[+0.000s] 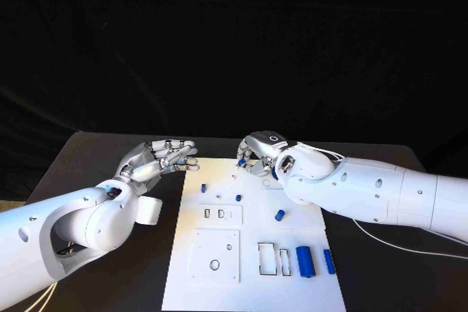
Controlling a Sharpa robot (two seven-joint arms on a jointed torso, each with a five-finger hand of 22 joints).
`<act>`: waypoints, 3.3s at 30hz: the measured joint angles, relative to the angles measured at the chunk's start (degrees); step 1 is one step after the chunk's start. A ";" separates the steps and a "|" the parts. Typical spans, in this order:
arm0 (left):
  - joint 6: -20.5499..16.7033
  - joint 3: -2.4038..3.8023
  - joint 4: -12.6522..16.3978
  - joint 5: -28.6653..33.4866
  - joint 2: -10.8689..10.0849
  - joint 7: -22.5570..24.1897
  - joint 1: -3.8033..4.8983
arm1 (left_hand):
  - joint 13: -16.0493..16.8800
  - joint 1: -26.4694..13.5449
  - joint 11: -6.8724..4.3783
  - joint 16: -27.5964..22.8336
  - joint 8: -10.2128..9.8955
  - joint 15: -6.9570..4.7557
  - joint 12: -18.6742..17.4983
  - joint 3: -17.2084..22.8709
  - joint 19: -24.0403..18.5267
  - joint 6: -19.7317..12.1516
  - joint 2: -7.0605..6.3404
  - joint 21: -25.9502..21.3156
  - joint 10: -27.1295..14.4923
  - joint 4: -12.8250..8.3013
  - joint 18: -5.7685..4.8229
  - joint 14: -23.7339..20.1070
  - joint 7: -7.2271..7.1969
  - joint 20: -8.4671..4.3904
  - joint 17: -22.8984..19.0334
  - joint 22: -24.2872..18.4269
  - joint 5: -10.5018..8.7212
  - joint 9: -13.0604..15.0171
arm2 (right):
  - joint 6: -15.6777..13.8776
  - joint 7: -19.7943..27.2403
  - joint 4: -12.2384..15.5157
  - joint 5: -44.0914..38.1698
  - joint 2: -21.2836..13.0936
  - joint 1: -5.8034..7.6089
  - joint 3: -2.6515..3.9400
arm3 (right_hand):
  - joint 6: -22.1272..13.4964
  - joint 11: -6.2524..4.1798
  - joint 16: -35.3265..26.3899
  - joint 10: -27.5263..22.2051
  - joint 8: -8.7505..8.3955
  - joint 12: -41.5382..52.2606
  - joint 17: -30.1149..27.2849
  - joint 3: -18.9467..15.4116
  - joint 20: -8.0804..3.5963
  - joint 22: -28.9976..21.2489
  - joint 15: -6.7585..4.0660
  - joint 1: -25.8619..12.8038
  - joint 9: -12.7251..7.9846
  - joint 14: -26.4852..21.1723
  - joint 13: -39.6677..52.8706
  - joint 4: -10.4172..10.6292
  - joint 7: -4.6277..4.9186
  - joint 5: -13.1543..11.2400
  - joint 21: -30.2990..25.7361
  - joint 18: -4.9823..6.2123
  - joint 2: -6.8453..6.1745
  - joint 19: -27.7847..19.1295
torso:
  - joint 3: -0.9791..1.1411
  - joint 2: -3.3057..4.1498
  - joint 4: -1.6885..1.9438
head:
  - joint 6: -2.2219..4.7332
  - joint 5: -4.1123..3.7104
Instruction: Assemble the parts on the task board
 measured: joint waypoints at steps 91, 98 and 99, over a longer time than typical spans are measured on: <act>0.65 -0.01 -0.80 -0.01 0.13 -0.24 0.62 | 0.00 0.00 0.00 0.00 0.00 -0.01 0.00 0.16 -0.21 0.00 0.00 0.44 0.00 -0.17 -0.01 -0.40 0.00 0.20 0.29 0.21 0.00 -0.04 | 4.81 0.49 4.86 21.53 -14.36 0.01 0.41 | -15.41 -0.11 5.11 10.56 2.36 80.30 0.01 -35.33 0.78 5.52 0.54 8.01 5.26 0.08 64.32 15.57 1.91 1.02 2.78 -0.88 -0.62 2.91 | 0.62 0.15 -1.54 | -0.20 0.30; 0.69 -0.01 -0.74 -0.01 0.04 -0.24 0.62 | 0.00 0.00 0.00 0.00 0.00 -0.01 0.00 0.16 -0.21 0.00 0.00 0.44 0.00 -0.16 0.00 -0.40 0.00 0.20 0.34 0.21 0.00 -0.04 | 5.71 0.32 4.00 21.53 -13.60 -0.46 0.35 | -15.41 -0.11 5.33 10.55 2.68 81.02 0.01 -34.91 0.71 5.52 0.53 8.31 5.30 0.09 64.32 15.45 1.91 1.02 3.15 -0.88 -0.32 3.19 | 0.54 0.14 -1.54 | -0.49 0.32; 0.69 -0.01 -0.73 -0.01 0.04 -0.24 0.62 | 0.00 0.00 0.00 0.00 0.00 -0.01 0.00 0.16 -0.21 0.00 0.00 0.44 0.00 -0.17 0.00 -0.40 0.00 0.20 0.34 0.21 0.00 -0.04 | 5.74 0.31 3.98 21.53 -13.57 -0.47 0.35 | -15.41 -0.11 5.33 10.55 2.80 81.02 0.01 -34.91 0.71 5.52 0.54 8.31 5.32 0.08 64.32 15.45 1.91 1.02 3.15 -0.89 -0.32 3.19 | 0.54 0.14 -1.54 | -0.51 0.32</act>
